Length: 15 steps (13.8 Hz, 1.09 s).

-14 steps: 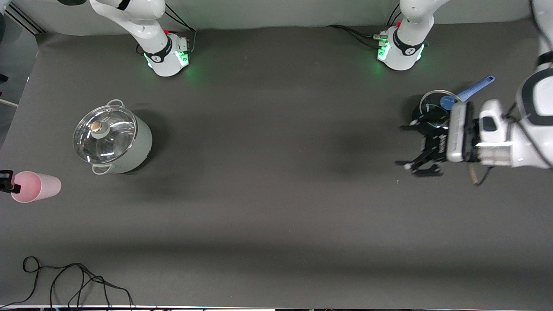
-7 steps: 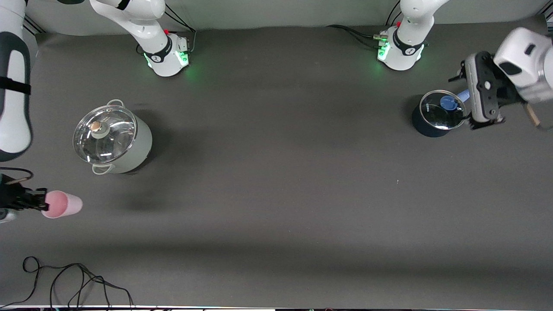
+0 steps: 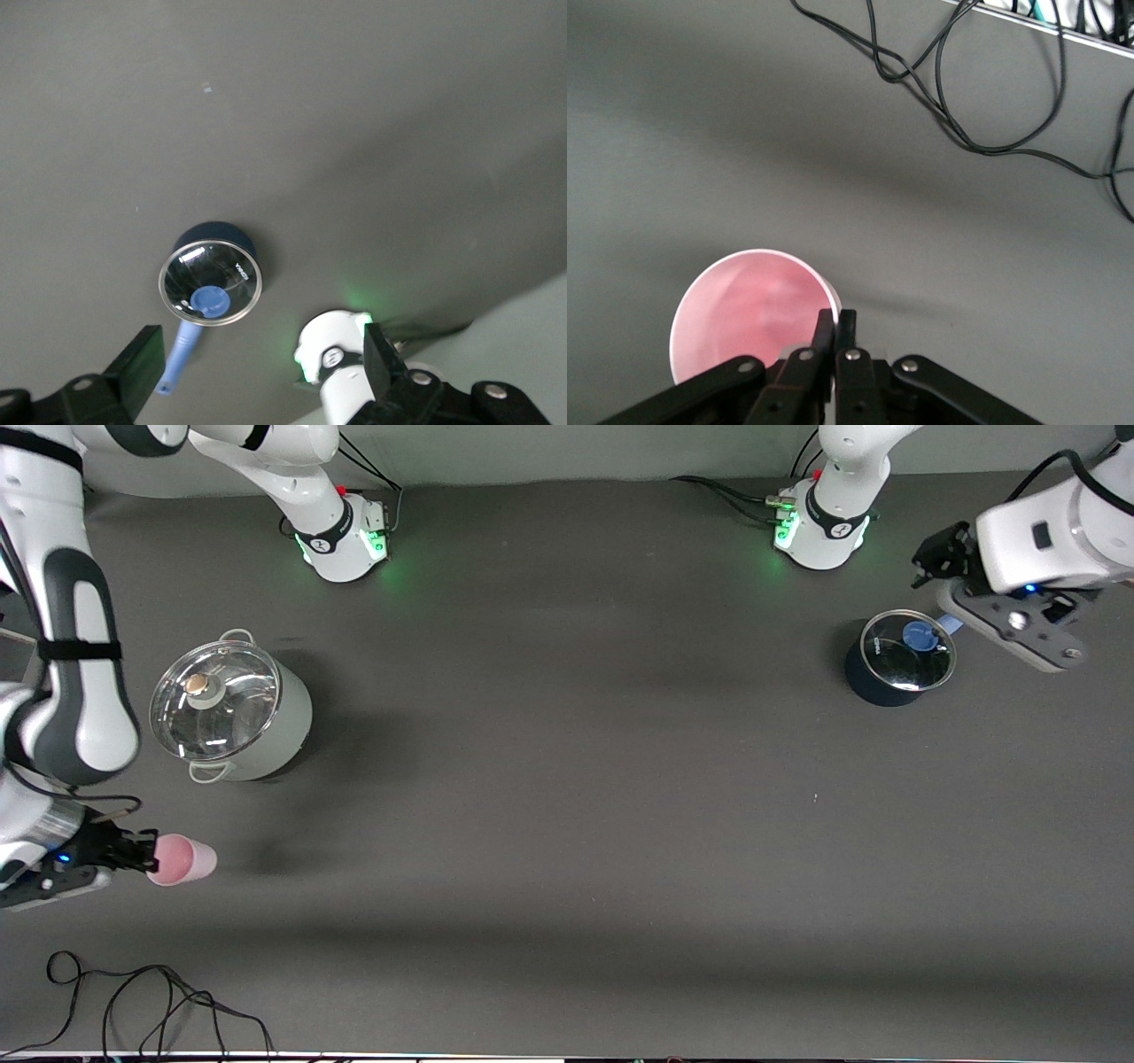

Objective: Transfer pink cup from left to right arm

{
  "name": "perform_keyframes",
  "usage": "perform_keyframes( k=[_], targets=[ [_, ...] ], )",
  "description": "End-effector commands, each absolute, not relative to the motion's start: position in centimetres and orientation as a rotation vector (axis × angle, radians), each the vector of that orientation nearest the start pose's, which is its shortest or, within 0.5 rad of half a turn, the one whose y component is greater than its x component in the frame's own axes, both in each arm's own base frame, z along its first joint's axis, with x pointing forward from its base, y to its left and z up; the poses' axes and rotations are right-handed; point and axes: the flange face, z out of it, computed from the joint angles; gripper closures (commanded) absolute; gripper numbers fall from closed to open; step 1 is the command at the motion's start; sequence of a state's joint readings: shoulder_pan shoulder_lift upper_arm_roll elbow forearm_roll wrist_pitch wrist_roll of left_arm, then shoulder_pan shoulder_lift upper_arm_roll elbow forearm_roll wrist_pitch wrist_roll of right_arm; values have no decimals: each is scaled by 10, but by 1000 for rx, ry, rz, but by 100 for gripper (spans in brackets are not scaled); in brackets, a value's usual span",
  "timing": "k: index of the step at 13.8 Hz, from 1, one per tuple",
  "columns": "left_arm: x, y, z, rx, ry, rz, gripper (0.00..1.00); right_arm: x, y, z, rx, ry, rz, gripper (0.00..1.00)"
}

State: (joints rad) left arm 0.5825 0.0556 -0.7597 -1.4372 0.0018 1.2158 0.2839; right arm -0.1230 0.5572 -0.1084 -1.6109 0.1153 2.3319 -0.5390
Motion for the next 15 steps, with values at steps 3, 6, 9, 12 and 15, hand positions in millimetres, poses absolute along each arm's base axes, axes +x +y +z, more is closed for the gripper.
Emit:
perform_keyframes(
  k=[3, 6, 9, 12, 15],
  targets=[
    [541, -68, 637, -3130, 225, 283, 0, 698, -141, 267, -3129, -454, -274, 100],
    [555, -54, 629, -3120, 206, 254, 0, 698, -143, 265, -3128, -458, -270, 88],
    [568, -49, 624, -3116, 162, 162, 0, 697, -142, 259, -3126, -458, -253, 69],
    [567, -51, 610, -3110, 130, 203, 0, 696, -143, 261, -3125, -453, -247, 4],
    [566, -52, 606, -3105, 120, 218, 0, 695, -147, 269, -3118, -448, -214, 2]
  ],
)
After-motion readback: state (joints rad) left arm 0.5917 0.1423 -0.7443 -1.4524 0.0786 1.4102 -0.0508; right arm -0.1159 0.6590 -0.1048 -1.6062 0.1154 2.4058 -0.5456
